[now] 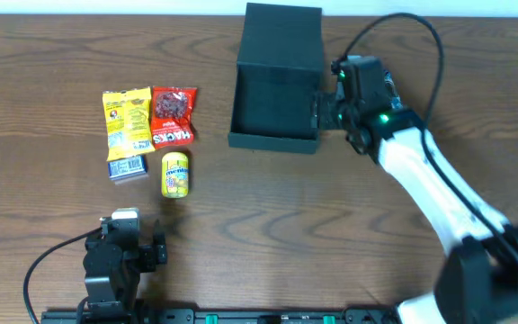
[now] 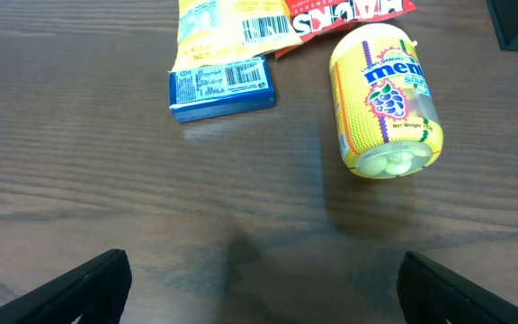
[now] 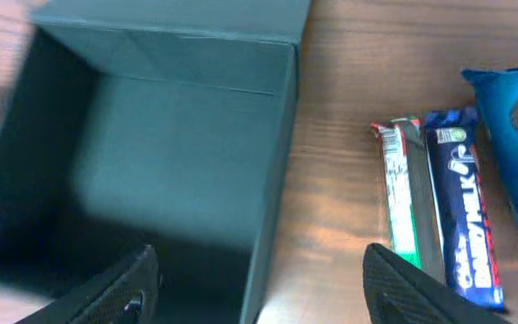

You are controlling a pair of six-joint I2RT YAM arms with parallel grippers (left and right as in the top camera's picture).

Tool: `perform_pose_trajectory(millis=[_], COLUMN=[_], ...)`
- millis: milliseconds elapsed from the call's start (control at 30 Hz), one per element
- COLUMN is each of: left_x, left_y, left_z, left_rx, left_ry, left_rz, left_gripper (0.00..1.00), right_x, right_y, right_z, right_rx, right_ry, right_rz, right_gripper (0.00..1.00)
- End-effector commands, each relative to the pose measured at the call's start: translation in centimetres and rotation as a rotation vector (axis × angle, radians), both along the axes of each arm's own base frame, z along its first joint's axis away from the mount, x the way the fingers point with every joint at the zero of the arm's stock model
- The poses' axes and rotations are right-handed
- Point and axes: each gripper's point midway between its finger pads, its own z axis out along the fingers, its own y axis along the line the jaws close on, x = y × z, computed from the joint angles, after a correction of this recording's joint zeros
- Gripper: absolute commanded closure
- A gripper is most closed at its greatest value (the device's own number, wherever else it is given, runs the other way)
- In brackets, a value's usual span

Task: Pack container
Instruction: 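Push the green box lid open with the right gripper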

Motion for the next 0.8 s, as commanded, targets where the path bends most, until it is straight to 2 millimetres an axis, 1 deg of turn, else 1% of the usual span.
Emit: perform_pose_trajectory(millis=[0,100,133,167,233,267,300,367,567,667,767], left_x=[-0.1,-0.1,-0.1,-0.1,-0.1,-0.1,-0.1,-0.1,-0.1,-0.1,-0.1], left_y=[0.3,0.3,0.3,0.3,0.3,0.3,0.3,0.3,0.3,0.3,0.3], left_z=[-0.4,-0.4,-0.4,-0.4,-0.4,-0.4,-0.4,-0.4,-0.4,-0.4,-0.4], left_rx=[0.019,0.019,0.019,0.019,0.019,0.019,0.019,0.019,0.019,0.019,0.019], left_ry=[0.008,0.008,0.008,0.008,0.008,0.008,0.008,0.008,0.008,0.008,0.008], left_rz=[0.007,0.007,0.007,0.007,0.007,0.007,0.007,0.007,0.007,0.007,0.007], left_gripper=[0.05,0.05,0.05,0.05,0.04,0.04,0.05,0.05,0.05,0.04,0.05], right_x=[1.4,1.7,1.6,1.4,0.9,0.7,0.3,-0.3,-2.8,-4.5,-5.6], right_y=[-0.1,0.0,0.0,-0.1,-0.1,0.0,0.2,0.2,0.3,0.0,-0.2], right_z=[-2.6,-5.1,-6.2,-6.8,-7.2,-7.3,-7.3,-7.4,-8.0,-8.3,-8.6], right_rx=[-0.084,-0.101,-0.109,-0.114,-0.117,-0.113,-0.108,-0.113,-0.144,-0.132,-0.124], right_ry=[0.034,0.086,0.112,0.130,0.153,0.164,0.175,0.198,0.291,0.361,0.411], right_rz=[0.015,0.016,0.018,0.018,0.022,0.027,0.035,0.041,0.059,0.001,-0.050], right_gripper=[0.32,0.39,0.46,0.53,0.70,0.76,0.86,0.98,0.99,0.99,0.99])
